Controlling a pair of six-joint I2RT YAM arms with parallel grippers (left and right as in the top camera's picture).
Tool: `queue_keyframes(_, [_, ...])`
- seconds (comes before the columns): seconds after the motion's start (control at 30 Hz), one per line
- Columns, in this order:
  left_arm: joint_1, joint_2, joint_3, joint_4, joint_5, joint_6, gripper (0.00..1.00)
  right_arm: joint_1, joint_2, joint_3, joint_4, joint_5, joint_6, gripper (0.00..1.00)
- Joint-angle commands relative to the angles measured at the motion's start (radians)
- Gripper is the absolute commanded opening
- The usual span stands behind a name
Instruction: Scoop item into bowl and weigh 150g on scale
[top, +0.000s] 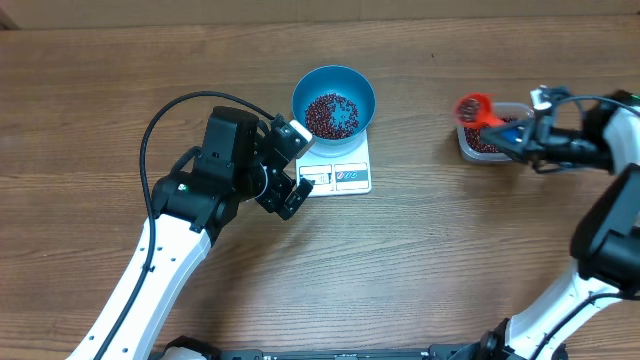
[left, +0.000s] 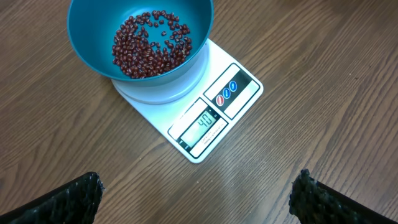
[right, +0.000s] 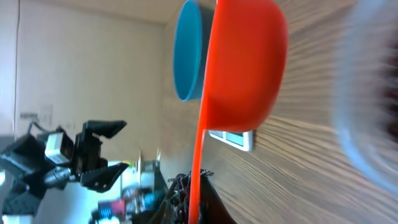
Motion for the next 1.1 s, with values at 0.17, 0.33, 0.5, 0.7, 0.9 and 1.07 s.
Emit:
queue_keyframes(0.17, [-0.007,0.004,-0.002,0.003,0.005,-0.01,1.0,0.201,0.005,0.011,0.127,-0.12,0.066,0.04])
queue_keyframes(0.33, [-0.007,0.004,-0.002,0.003,0.005,-0.01,1.0,0.312,0.005,0.011,0.341,-0.092,0.303,0.04])
queue_keyframes(0.5, [-0.007,0.004,-0.002,0.003,0.005,-0.01,1.0,0.405,0.005,0.012,0.569,0.045,0.588,0.04])
queue_keyframes(0.7, [-0.007,0.004,-0.002,0.003,0.005,-0.01,1.0,0.515,0.004,0.04,0.679,0.196,0.723,0.04])
queue_keyframes(0.9, [-0.007,0.004,-0.002,0.003,0.005,-0.01,1.0,0.59,0.002,0.12,0.637,0.363,0.722,0.04])
queue_keyframes(1.07, [-0.007,0.004,-0.002,0.003,0.005,-0.01,0.99,0.644,0.001,0.214,0.561,0.531,0.722,0.04])
